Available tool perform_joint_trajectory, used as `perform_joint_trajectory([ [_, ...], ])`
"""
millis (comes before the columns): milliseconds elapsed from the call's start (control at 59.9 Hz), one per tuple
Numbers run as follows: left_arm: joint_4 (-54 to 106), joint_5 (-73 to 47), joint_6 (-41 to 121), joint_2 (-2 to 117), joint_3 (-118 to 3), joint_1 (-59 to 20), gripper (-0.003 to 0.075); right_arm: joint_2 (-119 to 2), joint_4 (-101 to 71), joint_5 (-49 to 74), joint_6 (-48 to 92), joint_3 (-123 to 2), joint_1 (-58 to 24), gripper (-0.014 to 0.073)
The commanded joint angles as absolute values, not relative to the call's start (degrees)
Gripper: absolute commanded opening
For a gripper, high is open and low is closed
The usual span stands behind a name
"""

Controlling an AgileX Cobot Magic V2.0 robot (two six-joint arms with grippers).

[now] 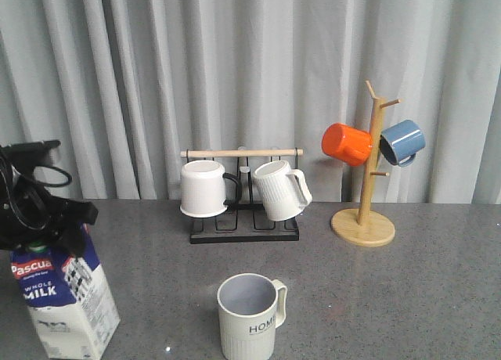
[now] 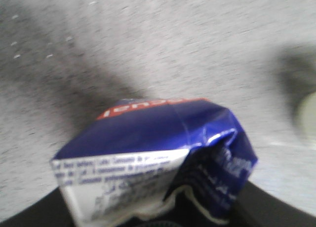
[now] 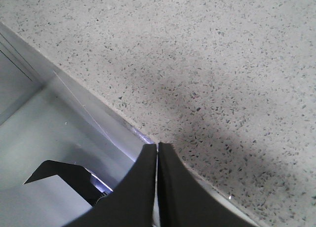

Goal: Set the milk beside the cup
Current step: 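Lift the milk carton with the left gripper and carry it beside the mug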

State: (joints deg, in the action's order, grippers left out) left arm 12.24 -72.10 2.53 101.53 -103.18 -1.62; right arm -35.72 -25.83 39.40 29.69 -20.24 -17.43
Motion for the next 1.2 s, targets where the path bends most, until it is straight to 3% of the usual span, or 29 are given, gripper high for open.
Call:
perform_joint_trajectory([
  [0,19.1,-68.42,4.23,96.17,-105.03,-1.79,0.0094,-35.75,-26.64,36.68,29.89,-21.92,-17.4,-0.0005],
  [301,34.46,-62.7,10.65,94.71,-108.67,-4.8,0.0086,-35.75,-26.64,36.88,29.89,-21.92,-17.4,-0.0005],
  [618,22.79,-67.21,4.48,99.9,-119.46,-11.68,0.0086,-35.75,-26.69,36.96,29.84,-21.92,-17.4,-0.0005],
  [1186,16.07,-71.52,1.5,108.36,-119.65,-17.7,0.0086,-35.75,-27.0,36.98,29.84,-21.92,-17.4,-0.0005],
])
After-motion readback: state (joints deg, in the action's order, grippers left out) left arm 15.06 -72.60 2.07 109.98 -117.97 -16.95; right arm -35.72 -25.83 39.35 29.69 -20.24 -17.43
